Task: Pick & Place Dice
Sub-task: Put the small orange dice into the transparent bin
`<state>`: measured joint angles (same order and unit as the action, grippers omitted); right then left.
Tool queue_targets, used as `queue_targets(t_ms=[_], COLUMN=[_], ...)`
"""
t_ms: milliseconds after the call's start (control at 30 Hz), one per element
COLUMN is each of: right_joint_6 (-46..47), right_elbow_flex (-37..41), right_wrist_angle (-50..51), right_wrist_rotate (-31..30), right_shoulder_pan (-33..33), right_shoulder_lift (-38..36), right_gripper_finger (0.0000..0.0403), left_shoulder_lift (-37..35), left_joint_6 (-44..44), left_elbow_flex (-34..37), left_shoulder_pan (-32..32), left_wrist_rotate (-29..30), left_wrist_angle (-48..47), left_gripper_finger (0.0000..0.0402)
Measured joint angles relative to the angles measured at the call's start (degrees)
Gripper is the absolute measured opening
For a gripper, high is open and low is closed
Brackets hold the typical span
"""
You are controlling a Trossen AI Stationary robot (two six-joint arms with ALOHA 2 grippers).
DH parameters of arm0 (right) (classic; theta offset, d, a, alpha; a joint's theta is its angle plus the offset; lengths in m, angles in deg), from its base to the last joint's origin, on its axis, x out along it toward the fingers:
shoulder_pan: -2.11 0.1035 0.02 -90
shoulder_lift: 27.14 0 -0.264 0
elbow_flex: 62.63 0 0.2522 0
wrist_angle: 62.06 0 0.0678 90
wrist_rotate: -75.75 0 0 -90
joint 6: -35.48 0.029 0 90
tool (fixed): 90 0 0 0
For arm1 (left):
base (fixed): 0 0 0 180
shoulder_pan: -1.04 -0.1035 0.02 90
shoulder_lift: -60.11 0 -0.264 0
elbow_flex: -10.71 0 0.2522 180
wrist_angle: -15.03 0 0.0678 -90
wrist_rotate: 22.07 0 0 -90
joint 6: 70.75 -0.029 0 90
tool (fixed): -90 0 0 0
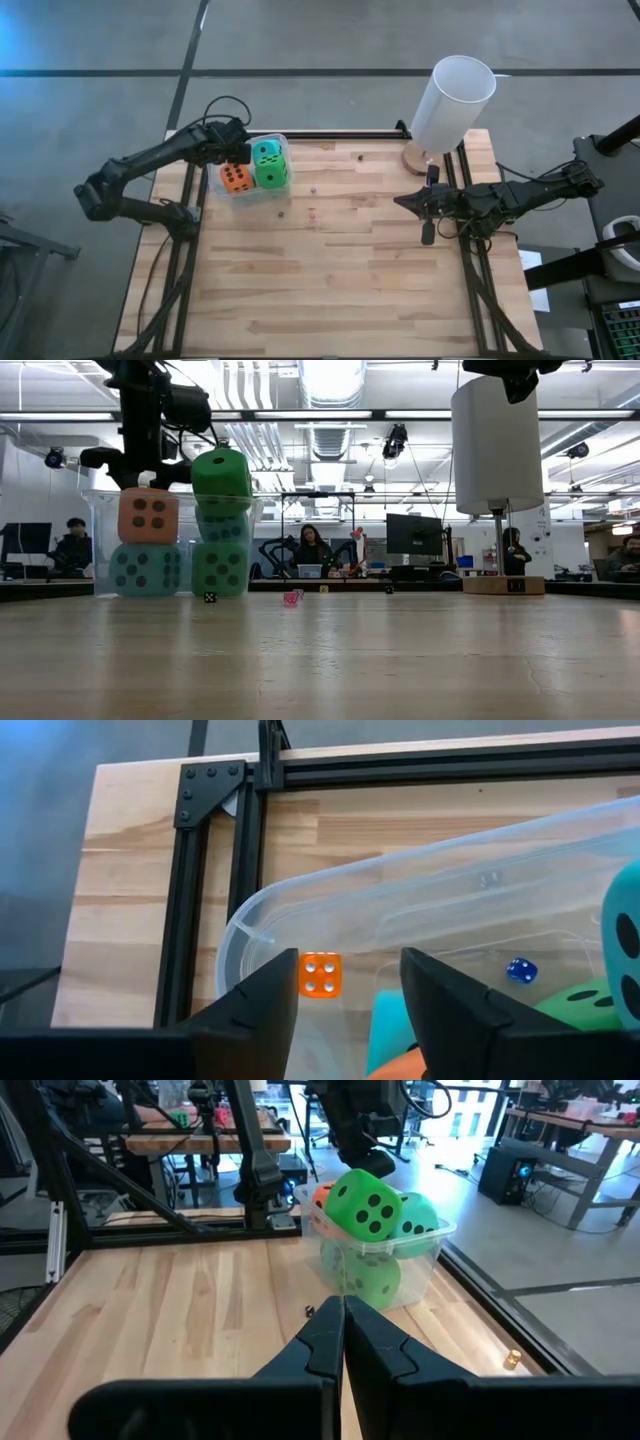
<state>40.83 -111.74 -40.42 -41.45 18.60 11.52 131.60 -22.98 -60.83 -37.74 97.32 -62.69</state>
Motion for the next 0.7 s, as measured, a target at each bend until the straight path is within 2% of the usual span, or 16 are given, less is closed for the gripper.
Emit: queue_targets(t_ms=[700], right_joint_6=[0.02], right_elbow_flex=[0.0], right_wrist_angle=[-0.04], right_wrist_rotate=[-1.49], right_shoulder_pan=[0.0], right_shoulder_lift=[0.0], right_gripper_finger=[0.0008], left_shoulder_lift=[-0.14], left_joint_6=[-2.59], left_elbow_flex=[-3.72], left_shoulder_pan=[0.02], left_wrist_rotate=[0.43], left_wrist_angle=[-0.15], left_gripper_finger=[0.0251])
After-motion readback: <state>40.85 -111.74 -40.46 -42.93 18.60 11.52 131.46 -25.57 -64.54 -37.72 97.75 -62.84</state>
